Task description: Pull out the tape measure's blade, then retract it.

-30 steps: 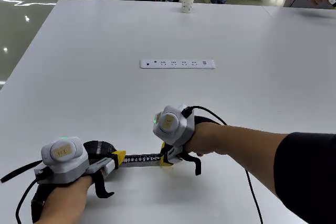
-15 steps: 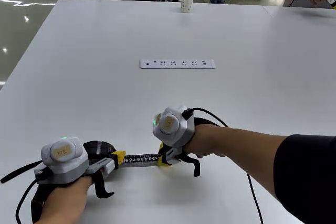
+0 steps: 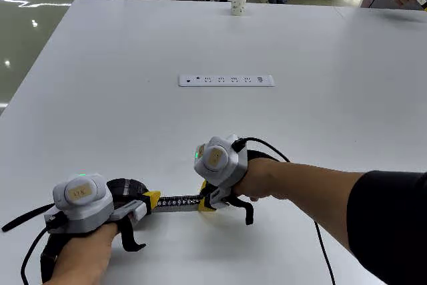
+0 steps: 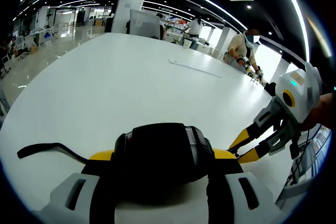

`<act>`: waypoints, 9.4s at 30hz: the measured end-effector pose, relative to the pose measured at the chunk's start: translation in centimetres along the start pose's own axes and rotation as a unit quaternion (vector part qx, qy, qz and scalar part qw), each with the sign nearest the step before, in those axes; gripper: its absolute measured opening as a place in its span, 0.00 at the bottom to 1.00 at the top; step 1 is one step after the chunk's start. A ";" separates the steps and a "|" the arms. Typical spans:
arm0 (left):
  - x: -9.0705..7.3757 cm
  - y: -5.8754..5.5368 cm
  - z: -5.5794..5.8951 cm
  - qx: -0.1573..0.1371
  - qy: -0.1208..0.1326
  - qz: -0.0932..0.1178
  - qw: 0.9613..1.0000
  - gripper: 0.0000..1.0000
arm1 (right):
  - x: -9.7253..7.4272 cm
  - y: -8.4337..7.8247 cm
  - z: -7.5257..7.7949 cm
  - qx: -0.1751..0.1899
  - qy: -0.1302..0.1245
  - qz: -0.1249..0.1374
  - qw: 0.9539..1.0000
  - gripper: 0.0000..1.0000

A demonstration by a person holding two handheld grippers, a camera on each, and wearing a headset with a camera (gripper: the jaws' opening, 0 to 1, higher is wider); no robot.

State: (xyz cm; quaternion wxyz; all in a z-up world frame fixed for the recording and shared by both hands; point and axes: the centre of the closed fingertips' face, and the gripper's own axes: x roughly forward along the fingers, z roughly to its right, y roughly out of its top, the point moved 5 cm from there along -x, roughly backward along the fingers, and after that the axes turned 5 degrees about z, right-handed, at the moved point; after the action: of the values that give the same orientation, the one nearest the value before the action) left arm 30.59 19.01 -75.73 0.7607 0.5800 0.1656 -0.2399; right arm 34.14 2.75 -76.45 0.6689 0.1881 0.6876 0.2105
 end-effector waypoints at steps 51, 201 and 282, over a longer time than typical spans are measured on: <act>0.1 -0.1 -0.1 0.001 -0.001 -0.002 1.000 0.65 | 0.9 1.3 -0.3 0.012 0.002 0.015 1.000 0.11; 0.0 0.1 -0.4 -0.016 -0.013 -0.006 1.000 0.65 | 3.7 5.3 -0.6 0.046 0.017 0.078 0.996 0.11; -1.0 1.9 -0.3 -0.012 -0.055 -0.005 0.998 0.71 | 2.6 5.3 -0.8 0.040 -0.015 0.098 0.994 0.20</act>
State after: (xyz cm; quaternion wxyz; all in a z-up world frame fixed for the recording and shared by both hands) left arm 30.86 19.86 -73.80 0.7743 0.5559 0.1296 -0.2732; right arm 33.14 8.60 -75.77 0.6473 0.2840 0.6639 0.2442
